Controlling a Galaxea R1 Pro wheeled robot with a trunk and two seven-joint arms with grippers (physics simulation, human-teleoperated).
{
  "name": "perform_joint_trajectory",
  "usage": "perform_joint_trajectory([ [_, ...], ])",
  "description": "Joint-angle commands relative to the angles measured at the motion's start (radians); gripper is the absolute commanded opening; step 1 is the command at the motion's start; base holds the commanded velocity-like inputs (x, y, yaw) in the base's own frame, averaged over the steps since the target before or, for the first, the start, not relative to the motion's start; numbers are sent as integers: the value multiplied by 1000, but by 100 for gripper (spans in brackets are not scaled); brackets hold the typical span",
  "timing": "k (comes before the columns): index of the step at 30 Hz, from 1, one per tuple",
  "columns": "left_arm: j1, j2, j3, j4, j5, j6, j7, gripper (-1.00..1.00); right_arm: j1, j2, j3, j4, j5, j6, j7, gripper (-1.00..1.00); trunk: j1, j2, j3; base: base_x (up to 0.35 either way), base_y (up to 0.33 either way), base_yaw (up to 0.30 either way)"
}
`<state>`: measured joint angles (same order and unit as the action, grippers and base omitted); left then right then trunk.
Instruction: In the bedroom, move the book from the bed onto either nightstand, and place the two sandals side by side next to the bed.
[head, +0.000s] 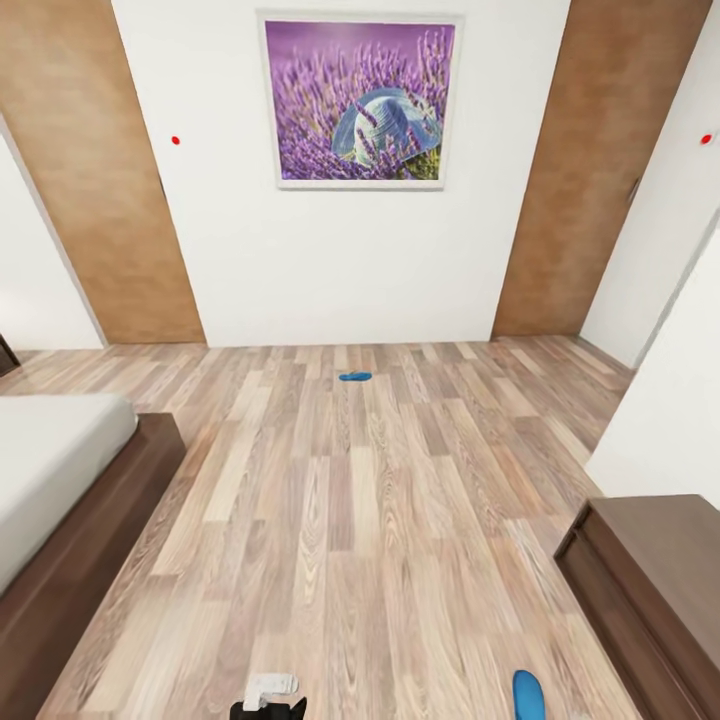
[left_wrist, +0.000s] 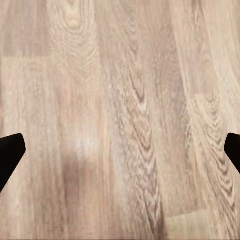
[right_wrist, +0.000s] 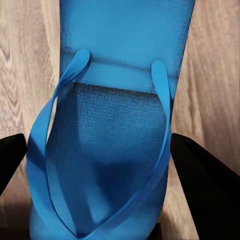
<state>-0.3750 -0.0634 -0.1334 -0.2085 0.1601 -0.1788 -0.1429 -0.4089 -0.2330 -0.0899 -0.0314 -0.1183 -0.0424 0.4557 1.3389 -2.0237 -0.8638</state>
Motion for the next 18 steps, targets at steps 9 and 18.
perform_joint_trajectory([
  [9,-1,0,-9,1,12,-4,-1,100,-1,0,-8,2,-3,0,5,-100,0,0,-1,326,0,0],
  [18,-1,-1,-9,1,12,-4,-1,100,-1,0,-8,2,-3,-1,6,-100,0,0,-1,326,0,0],
])
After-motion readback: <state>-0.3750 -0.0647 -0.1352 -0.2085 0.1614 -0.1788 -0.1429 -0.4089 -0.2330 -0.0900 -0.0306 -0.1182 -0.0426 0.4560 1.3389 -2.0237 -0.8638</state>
